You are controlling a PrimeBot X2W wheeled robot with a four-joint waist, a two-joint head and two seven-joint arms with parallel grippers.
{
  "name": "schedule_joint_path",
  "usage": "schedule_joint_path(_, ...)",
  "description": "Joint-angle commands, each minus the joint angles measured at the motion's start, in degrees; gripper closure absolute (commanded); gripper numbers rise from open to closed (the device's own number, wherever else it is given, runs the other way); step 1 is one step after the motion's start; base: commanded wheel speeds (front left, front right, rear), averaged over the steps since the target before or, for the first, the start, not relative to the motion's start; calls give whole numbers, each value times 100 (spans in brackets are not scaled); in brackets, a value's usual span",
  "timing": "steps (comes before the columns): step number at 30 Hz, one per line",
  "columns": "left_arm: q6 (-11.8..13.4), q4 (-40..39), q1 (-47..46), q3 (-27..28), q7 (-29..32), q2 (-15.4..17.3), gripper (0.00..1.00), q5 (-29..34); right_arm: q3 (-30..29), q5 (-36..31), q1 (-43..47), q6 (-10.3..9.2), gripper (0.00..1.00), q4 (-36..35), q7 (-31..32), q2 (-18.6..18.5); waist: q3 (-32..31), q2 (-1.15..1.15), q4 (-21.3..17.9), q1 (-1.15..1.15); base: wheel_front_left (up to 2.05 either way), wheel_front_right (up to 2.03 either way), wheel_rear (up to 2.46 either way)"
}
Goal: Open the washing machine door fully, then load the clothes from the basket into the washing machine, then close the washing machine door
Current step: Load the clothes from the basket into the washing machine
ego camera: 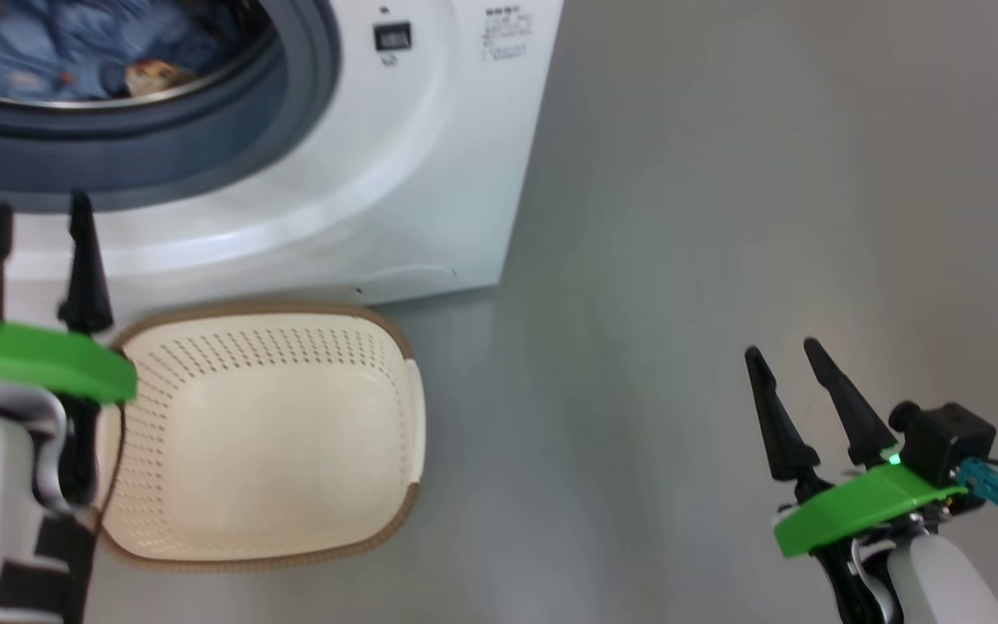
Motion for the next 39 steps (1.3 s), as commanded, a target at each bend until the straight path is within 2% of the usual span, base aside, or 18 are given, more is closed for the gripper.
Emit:
schedule_joint_path(1, -9, -246, 268, 209, -31, 164, 0, 103, 88, 83, 191, 9, 0, -80, -27, -107, -433, 0, 264, 0, 0, 0, 0)
schedule_joint_path(21, -9, -1117, 2483, 498, -31, -168, 0, 405, -11, 278, 1105, 9, 0, -2, -27, -524, -1675, 0, 538, 0, 0, 0, 0)
schedule_joint_path(28, -9, -1332, 3050, 605, -31, -222, 0, 422, -97, 326, 1417, 9, 0, -14, -27, -610, -1975, 0, 632, 0, 0, 0, 0)
schedule_joint_path(39, -9, -1701, 3665, 882, -31, -289, 0, 504, -195, 349, 1662, 9, 0, -89, -27, -666, -2117, 0, 674, 0, 0, 0, 0)
